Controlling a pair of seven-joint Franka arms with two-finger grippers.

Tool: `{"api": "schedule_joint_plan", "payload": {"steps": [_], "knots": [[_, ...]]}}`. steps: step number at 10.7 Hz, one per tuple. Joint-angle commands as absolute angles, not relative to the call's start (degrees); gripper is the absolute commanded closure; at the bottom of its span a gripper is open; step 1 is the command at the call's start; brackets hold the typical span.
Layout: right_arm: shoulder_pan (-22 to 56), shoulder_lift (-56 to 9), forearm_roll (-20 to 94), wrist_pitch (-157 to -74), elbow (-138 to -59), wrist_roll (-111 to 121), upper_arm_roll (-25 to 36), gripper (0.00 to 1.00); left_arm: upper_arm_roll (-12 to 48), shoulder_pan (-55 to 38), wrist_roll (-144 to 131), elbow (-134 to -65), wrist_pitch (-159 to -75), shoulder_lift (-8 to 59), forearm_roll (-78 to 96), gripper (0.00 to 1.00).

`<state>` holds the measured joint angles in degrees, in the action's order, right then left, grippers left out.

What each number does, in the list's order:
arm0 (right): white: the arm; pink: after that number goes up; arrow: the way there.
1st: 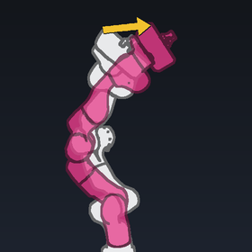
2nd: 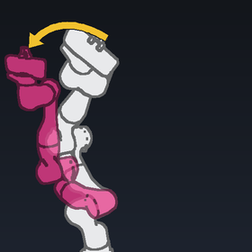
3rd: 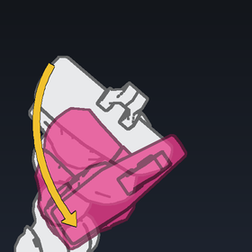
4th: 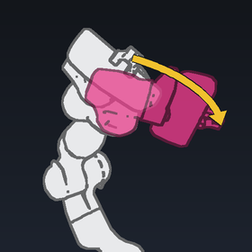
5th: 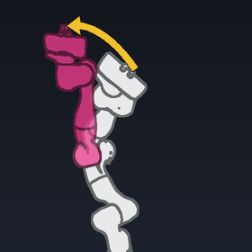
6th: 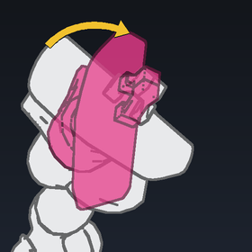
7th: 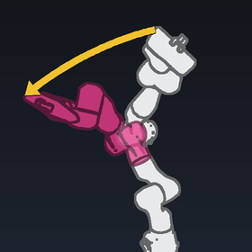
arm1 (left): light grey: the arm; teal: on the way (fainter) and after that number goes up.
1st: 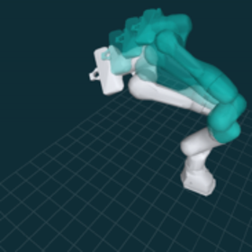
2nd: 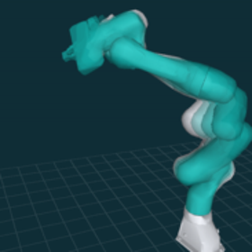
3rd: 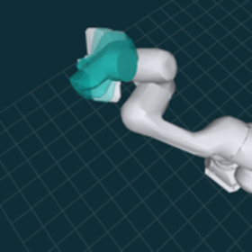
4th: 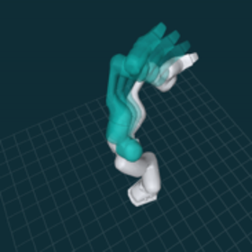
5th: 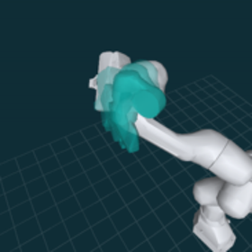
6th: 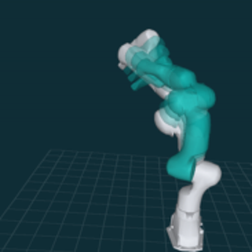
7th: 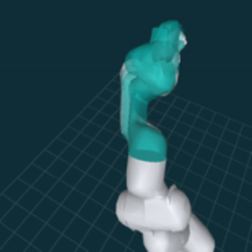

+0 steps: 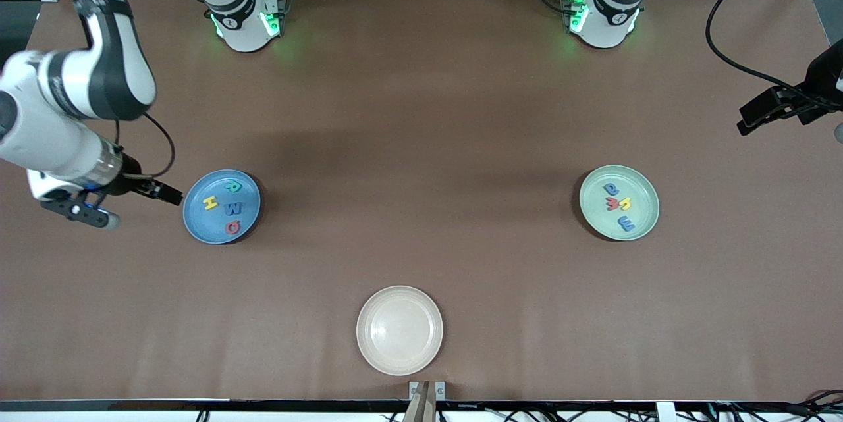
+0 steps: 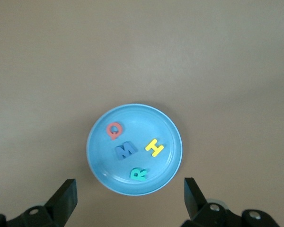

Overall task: Sort uppercase to blue plate, lowercase to green plate
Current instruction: 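Open the right gripper to drop the 'q' on the blue plate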

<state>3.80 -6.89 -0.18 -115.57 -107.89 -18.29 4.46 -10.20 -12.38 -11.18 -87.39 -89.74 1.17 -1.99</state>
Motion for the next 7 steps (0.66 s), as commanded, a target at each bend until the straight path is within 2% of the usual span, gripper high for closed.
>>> {"api": "schedule_joint_plan", "payload": {"steps": [1,7], "knots": [[0.7,-2.1,0.9,-111.7,-105.9,-17.0,0.9,0.00,-9.7,-11.9,-11.9,-86.6,-89.6,1.7,-1.1,0.00],[-0.7,3.2,0.8,-106.9,-100.8,-7.5,0.7,0.00,-9.1,-11.8,-11.9,-86.5,-89.8,1.7,-1.1,0.00]]}}
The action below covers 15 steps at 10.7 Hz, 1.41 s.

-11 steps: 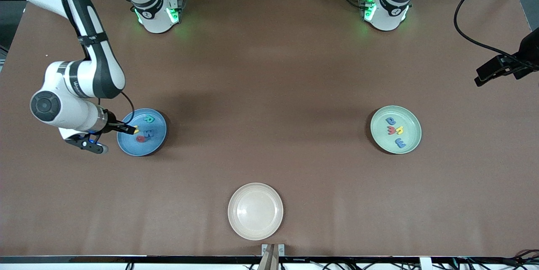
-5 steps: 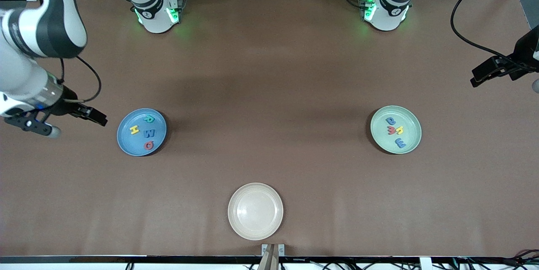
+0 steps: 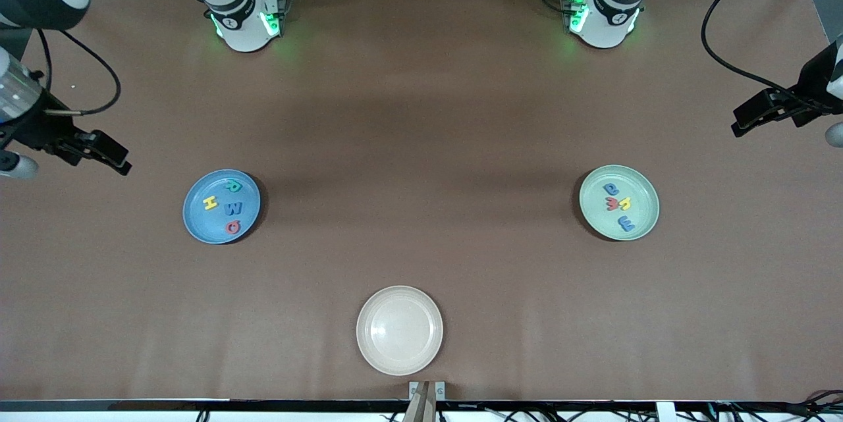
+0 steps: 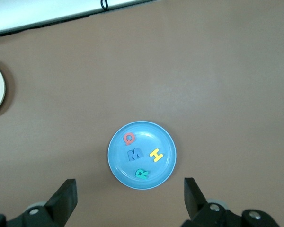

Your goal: Sort uppercase to blue plate, lowercase to green plate

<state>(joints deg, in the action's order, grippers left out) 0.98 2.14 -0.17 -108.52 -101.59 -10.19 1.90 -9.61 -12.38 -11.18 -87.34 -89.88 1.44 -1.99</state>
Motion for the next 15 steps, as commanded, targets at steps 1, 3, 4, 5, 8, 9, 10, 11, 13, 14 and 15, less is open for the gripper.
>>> {"api": "schedule_joint_plan", "payload": {"steps": [1,3,4,5,8,9,10,11,13,14,15], "knots": [[-0.7,2.6,0.6,-103.3,-98.0,-6.9,0.8,0.00,-9.1,-11.8,-12.0,-86.5,-89.8,1.7,-1.1,0.00],[-0.7,2.6,0.7,-102.0,-97.2,-6.8,0.9,0.00,-9.1,-11.8,-11.9,-86.5,-89.8,1.7,-1.1,0.00],[-0.7,2.6,0.4,-101.4,-97.2,-6.5,0.9,0.00,-9.1,-11.8,-11.9,-86.6,-89.8,1.8,-1.1,0.00],[-0.7,2.6,0.4,-100.6,-97.1,-5.5,0.9,0.00,-9.1,-11.9,-12.0,-86.6,-89.8,1.7,-1.1,0.00],[-0.6,2.5,0.4,-97.0,-96.9,-3.7,0.8,0.00,-9.1,-11.8,-11.9,-86.6,-89.8,1.7,-1.2,0.00],[-0.6,2.5,0.6,-96.0,-96.7,-3.4,0.8,0.00,-9.1,-11.8,-11.9,-86.6,-89.7,1.5,-1.3,0.00],[-0.6,2.5,0.9,-94.8,-95.8,-3.3,0.7,0.00,-8.9,-11.8,-11.8,-86.7,-89.6,1.4,-1.3,0.00],[-0.6,2.5,1.1,-94.1,-95.3,-3.3,0.7,0.00,-8.7,-11.8,-11.8,-86.7,-89.5,1.3,-1.3,0.00],[-0.5,2.5,1.2,-92.3,-94.1,-3.3,0.7,0.00,-8.6,-11.6,-11.4,-86.8,-88.7,1.3,-1.3,0.00],[-0.5,2.5,1.3,-91.6,-93.8,-3.3,0.6,0.00,-8.6,-11.4,-11.1,-87.2,-86.9,1.3,-1.2,0.00],[-0.4,2.5,1.3,-91.0,-93.8,-3.3,0.6,0.00,-8.5,-11.3,-10.7,-87.8,-85.6,1.2,-1.2,0.00]]}}
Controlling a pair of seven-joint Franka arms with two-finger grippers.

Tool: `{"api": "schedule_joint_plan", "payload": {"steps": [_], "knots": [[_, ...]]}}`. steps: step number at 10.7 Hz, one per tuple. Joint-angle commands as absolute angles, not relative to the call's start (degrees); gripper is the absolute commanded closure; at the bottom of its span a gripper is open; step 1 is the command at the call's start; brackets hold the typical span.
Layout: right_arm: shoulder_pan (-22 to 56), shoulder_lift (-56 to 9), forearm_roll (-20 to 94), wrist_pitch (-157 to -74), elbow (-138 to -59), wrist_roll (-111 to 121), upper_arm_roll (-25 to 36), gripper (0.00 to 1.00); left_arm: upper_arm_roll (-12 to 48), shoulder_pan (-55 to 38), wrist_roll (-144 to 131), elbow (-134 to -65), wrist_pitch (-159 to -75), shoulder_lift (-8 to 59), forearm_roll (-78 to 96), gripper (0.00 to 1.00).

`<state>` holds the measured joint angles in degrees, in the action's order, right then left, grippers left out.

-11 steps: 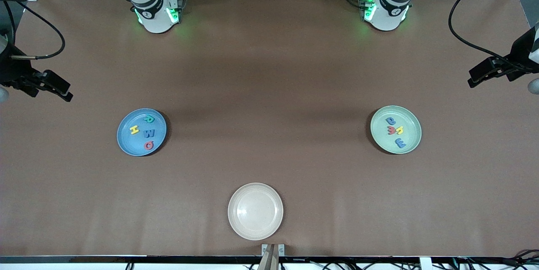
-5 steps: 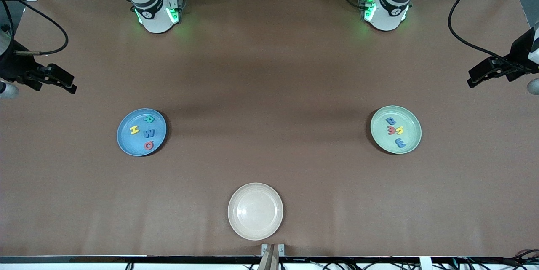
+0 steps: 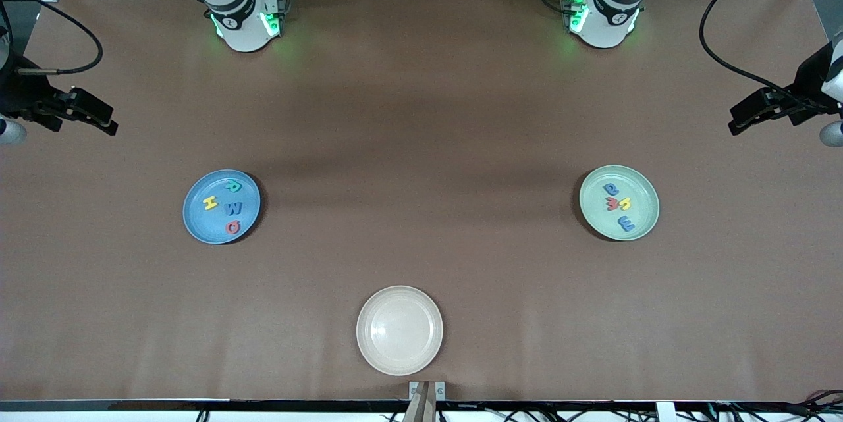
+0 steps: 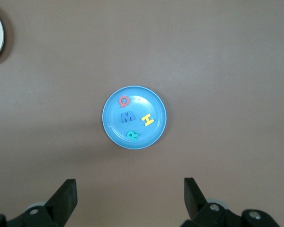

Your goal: Sort uppercase to blue plate, lowercase to green plate

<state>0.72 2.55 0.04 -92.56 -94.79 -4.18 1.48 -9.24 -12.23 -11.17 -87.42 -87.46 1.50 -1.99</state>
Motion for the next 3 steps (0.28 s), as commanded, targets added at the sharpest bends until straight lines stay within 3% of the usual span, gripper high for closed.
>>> {"api": "schedule_joint_plan", "payload": {"steps": [1,3], "knots": [[-0.4,2.5,1.8,-90.7,-93.8,-3.3,0.5,0.00,-8.5,-10.8,-10.6,-87.8,-85.6,1.2,-1.1,0.00],[-0.4,2.6,4.1,-90.5,-93.8,-3.3,0.5,0.00,-8.4,-10.1,-10.7,-88.3,-85.9,1.1,-0.6,0.00]]}}
